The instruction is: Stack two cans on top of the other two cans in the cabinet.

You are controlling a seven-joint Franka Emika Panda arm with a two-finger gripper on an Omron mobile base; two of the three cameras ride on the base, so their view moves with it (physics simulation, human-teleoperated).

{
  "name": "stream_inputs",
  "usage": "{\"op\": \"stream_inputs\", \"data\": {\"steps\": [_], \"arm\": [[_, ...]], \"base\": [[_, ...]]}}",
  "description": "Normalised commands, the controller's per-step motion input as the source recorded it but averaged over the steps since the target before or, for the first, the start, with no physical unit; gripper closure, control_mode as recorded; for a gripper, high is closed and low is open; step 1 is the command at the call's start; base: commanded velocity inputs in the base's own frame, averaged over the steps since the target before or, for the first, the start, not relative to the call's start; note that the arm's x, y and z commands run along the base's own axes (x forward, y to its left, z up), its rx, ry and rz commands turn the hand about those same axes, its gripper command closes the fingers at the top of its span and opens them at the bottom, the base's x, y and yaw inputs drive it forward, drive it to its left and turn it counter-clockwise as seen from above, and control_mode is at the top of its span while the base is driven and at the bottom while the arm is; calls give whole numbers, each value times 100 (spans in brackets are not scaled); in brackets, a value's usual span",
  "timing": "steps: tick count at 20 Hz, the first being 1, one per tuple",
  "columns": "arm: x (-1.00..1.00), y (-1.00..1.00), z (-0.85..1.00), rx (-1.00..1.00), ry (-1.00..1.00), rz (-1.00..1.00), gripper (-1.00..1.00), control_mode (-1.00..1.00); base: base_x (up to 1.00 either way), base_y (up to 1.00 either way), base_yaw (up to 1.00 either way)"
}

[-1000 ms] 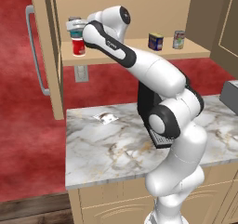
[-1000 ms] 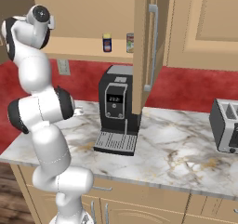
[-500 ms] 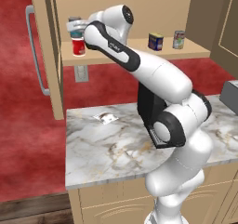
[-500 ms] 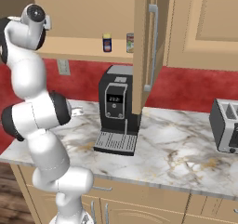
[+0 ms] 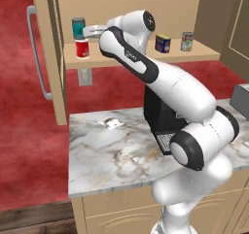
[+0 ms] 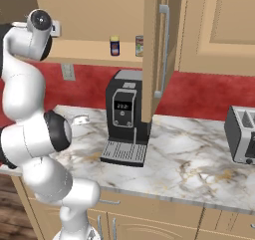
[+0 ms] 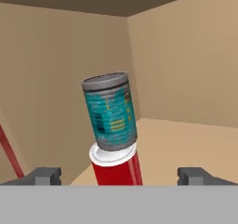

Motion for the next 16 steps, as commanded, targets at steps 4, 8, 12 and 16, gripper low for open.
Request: {"op": "stream_inputs", "data": {"steps": [4, 8, 12, 16], "arm": [[-27, -66, 0, 8, 0, -20, -100, -100], [-22, -61, 2, 5, 8, -20, -100, -100], [-23, -61, 3, 1, 11, -20, -100, -100], [-25, -66, 0, 0, 7, -20, -100, -100]], "base": [[0, 0, 0], [0, 0, 0], [0, 0, 0], [0, 0, 0]]}}
